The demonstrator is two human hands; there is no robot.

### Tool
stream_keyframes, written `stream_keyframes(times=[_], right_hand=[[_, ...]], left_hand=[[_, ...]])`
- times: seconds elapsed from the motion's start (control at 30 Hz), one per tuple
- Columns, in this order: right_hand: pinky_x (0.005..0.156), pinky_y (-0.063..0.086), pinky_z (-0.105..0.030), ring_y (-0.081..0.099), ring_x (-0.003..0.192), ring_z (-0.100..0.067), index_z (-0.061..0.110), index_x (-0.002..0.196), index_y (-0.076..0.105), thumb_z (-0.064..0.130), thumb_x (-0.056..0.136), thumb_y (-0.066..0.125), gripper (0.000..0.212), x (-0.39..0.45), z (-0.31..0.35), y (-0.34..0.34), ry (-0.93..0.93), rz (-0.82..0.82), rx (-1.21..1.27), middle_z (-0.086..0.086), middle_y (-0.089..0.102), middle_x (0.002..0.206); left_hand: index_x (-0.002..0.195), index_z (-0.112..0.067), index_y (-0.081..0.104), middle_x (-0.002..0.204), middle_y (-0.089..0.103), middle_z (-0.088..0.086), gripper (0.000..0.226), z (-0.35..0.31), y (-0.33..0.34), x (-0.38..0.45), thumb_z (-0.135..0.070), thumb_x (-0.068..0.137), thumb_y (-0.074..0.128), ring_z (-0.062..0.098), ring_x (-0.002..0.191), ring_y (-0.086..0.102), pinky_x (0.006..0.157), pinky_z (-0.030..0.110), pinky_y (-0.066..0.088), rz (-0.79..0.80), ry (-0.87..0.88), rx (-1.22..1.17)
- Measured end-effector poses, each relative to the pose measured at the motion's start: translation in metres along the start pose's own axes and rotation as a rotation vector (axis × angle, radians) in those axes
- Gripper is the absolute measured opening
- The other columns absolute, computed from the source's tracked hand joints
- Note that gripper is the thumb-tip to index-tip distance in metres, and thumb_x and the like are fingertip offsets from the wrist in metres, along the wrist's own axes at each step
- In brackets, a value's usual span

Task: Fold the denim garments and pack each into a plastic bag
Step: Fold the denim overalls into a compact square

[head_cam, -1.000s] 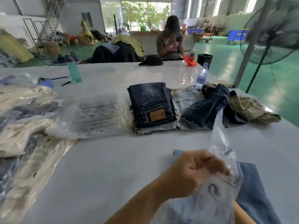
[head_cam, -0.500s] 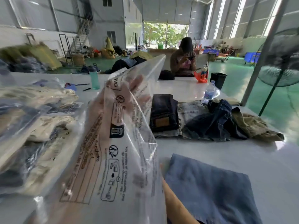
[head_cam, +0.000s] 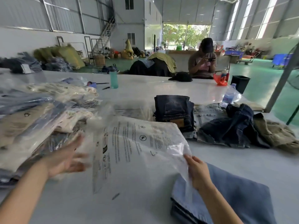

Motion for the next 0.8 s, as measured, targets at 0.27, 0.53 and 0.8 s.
stream_keyframes(times=[0.27,0.53,0.8], right_hand=[[0.042,0.046,-0.029,0.059,0.042,-0.025,-0.005,0.071,0.053,-0.004,0.09,0.051,0.019,-0.025,-0.05,0.021,0.062,0.034,-0.249,-0.017,0.058,0.053],[0.047,0.052,-0.031,0.066,0.056,-0.025,-0.004,0.08,0.064,-0.001,0.09,0.054,0.015,-0.054,-0.069,0.047,0.182,0.076,-0.157,-0.015,0.06,0.07],[0.056,0.057,-0.029,0.065,0.059,-0.016,0.011,0.072,0.074,0.007,0.088,0.055,0.025,-0.069,-0.064,0.049,-0.019,0.213,-0.556,0.0,0.069,0.061]], left_hand=[[0.126,0.002,0.044,0.111,0.059,0.03,0.045,0.003,-0.007,-0.004,0.005,0.083,0.057,0.044,0.096,0.059,0.079,0.046,0.047,-0.761,0.274,0.841],[0.095,-0.017,0.064,0.089,0.065,-0.004,0.009,0.022,0.175,-0.025,-0.024,0.089,0.063,0.015,0.081,0.064,0.064,0.026,0.05,0.003,0.574,0.921],[0.062,-0.012,0.062,0.065,0.069,0.007,0.029,0.1,0.232,-0.009,-0.035,0.073,0.075,0.019,0.062,0.068,0.064,0.035,0.058,0.065,0.29,0.812]])
Point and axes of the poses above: each hand's wrist, its own x-axis towards the middle knuckle, its own y-axis out of the palm, z = x × y, the point moved 6 cm from there along x, towards the middle knuckle
